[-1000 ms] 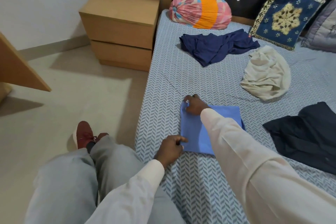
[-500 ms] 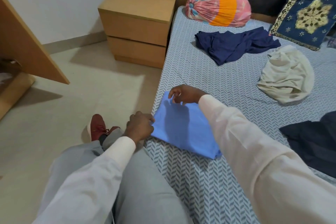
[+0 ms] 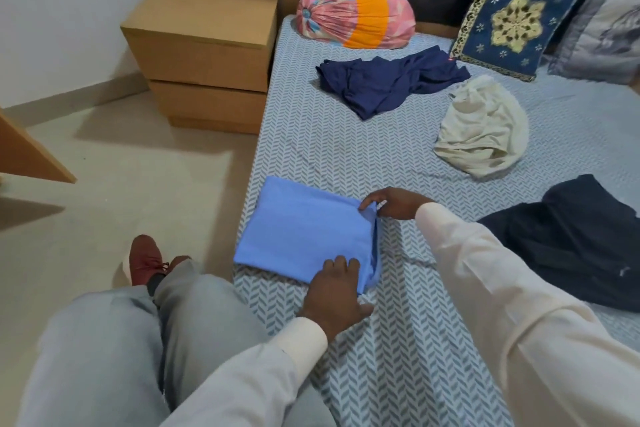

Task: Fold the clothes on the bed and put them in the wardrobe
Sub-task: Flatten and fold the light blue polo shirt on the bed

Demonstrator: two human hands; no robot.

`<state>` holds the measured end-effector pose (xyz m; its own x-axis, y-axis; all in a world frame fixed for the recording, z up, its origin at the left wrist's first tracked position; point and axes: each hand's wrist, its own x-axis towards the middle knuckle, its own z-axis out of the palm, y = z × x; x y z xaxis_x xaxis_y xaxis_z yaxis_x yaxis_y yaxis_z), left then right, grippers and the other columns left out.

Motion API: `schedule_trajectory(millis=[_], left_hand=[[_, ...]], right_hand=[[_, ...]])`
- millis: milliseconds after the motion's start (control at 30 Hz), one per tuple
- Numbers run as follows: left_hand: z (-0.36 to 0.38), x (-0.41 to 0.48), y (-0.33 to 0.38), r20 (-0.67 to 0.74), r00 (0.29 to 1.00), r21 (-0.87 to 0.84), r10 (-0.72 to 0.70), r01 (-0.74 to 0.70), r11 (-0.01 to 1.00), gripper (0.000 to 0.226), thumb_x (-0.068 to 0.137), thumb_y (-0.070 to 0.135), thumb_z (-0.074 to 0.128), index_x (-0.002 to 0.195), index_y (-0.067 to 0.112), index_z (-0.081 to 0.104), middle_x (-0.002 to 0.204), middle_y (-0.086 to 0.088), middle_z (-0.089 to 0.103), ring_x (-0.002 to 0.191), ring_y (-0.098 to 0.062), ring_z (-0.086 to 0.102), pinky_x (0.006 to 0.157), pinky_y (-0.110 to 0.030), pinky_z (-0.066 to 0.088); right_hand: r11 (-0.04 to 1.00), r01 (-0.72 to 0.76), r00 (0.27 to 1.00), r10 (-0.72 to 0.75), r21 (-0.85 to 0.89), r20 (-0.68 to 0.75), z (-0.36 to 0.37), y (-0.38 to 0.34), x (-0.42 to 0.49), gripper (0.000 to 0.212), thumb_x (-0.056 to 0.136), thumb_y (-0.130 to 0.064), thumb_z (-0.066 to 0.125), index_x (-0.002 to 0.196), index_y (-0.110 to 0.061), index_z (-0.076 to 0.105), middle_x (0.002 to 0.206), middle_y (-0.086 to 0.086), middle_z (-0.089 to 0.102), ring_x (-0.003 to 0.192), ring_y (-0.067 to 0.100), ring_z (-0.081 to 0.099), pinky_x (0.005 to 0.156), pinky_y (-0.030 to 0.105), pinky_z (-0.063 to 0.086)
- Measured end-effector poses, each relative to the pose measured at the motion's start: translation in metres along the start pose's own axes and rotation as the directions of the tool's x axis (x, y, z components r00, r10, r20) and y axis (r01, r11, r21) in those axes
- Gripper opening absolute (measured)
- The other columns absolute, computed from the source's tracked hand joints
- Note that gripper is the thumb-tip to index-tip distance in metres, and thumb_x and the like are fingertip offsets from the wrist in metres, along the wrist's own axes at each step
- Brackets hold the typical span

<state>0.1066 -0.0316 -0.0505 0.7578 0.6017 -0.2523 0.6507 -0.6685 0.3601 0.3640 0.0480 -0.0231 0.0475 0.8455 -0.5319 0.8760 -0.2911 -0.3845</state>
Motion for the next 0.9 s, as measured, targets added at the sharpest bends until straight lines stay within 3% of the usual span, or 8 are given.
schedule_trajectory(millis=[100, 167, 267, 400, 500, 600, 767, 900], left_hand=[[0.003, 0.005, 0.013, -0.007, 0.998, 0.108, -0.06, 0.06, 0.992, 0.073, 0.083, 0.054, 0.061, 0.134, 0.011, 0.031, 0.122, -0.012, 0.042, 0.108, -0.031, 0.045, 0.069, -0.038, 0.042], [0.004, 0.007, 0.016, -0.069, 0.995, 0.165, -0.078, 0.089, 0.982, 0.075, 0.077, 0.054, 0.067, 0.127, 0.01, 0.033, 0.114, -0.012, 0.046, 0.098, -0.029, 0.048, 0.058, -0.034, 0.036], [0.006, 0.006, 0.016, -0.08, 0.995, 0.191, -0.052, 0.066, 0.979, 0.084, 0.038, 0.05, 0.086, 0.095, 0.01, 0.04, 0.075, -0.008, 0.052, 0.061, -0.022, 0.048, 0.044, -0.029, 0.02], [0.017, 0.011, 0.002, -0.148, 0.989, 0.224, 0.012, 0.022, 0.974, 0.062, 0.04, 0.025, 0.088, 0.083, 0.013, 0.045, 0.064, -0.003, 0.048, 0.048, -0.018, 0.045, 0.037, -0.022, 0.018], [0.01, 0.005, -0.011, -0.229, 0.972, 0.235, 0.063, -0.007, 0.972, 0.044, 0.044, 0.023, 0.088, 0.074, 0.018, 0.056, 0.064, 0.0, 0.048, 0.045, -0.016, 0.045, 0.034, -0.019, 0.025], [-0.015, -0.008, -0.02, -0.351, 0.93, 0.14, 0.108, -0.062, 0.988, 0.036, 0.054, 0.024, 0.08, 0.076, 0.019, 0.053, 0.069, 0.001, 0.048, 0.053, -0.019, 0.051, 0.036, -0.023, 0.025], [-0.077, -0.029, -0.037, -0.485, 0.874, -0.158, 0.019, -0.109, 0.981, 0.02, 0.07, 0.036, 0.049, 0.077, 0.018, 0.053, 0.077, 0.001, 0.052, 0.077, -0.023, 0.056, 0.054, -0.038, 0.044], [-0.11, -0.047, -0.049, -0.506, 0.862, -0.306, -0.024, -0.154, 0.94, 0.016, 0.072, 0.028, 0.054, 0.081, 0.016, 0.06, 0.077, 0.001, 0.057, 0.072, -0.018, 0.054, 0.067, -0.041, 0.044]], right_hand=[[1.0, 0.022, 0.997, -0.023, -0.017, -0.067, 0.009, 0.002, 0.004, 0.056, 0.082, 0.017, 0.042, 0.118, -0.017, 0.068, 0.126, -0.002, 0.055, 0.107, 0.017, 0.052, 0.065, 0.01, 0.038], [0.998, 0.063, 0.993, -0.065, -0.028, -0.099, 0.016, 0.003, 0.011, 0.055, 0.079, 0.016, 0.041, 0.111, -0.019, 0.069, 0.126, 0.001, 0.061, 0.109, 0.022, 0.057, 0.079, 0.023, 0.042], [0.995, 0.097, 0.985, -0.1, -0.027, -0.141, 0.023, 0.007, 0.018, 0.047, 0.081, 0.01, 0.049, 0.099, -0.028, 0.07, 0.118, 0.002, 0.067, 0.107, 0.027, 0.062, 0.092, 0.039, 0.049], [0.999, 0.05, 0.983, -0.053, -0.017, -0.177, 0.019, 0.004, 0.013, 0.038, 0.082, 0.009, 0.054, 0.102, -0.017, 0.074, 0.115, 0.005, 0.067, 0.1, 0.024, 0.063, 0.078, 0.024, 0.043], [0.997, 0.063, 0.969, -0.051, 0.041, -0.24, 0.017, 0.004, 0.006, 0.034, 0.084, 0.008, 0.056, 0.097, -0.017, 0.075, 0.108, 0.006, 0.07, 0.098, 0.026, 0.065, 0.08, 0.032, 0.05], [0.984, 0.098, 0.934, -0.039, 0.149, -0.356, 0.011, 0.001, -0.011, 0.019, 0.089, -0.003, 0.062, 0.093, -0.017, 0.076, 0.097, 0.004, 0.07, 0.093, 0.023, 0.064, 0.085, 0.037, 0.052], [0.923, 0.253, 0.832, -0.054, 0.291, -0.552, -0.002, -0.004, -0.053, 0.014, 0.088, -0.006, 0.07, 0.102, -0.006, 0.069, 0.103, 0.005, 0.062, 0.09, 0.014, 0.06, 0.08, 0.011, 0.046], [0.887, 0.228, 0.868, 0.002, 0.402, -0.497, 0.009, -0.011, -0.085, 0.008, 0.091, -0.006, 0.063, 0.097, -0.01, 0.064, 0.09, 0.007, 0.066, 0.078, 0.015, 0.064, 0.064, 0.032, 0.055]])
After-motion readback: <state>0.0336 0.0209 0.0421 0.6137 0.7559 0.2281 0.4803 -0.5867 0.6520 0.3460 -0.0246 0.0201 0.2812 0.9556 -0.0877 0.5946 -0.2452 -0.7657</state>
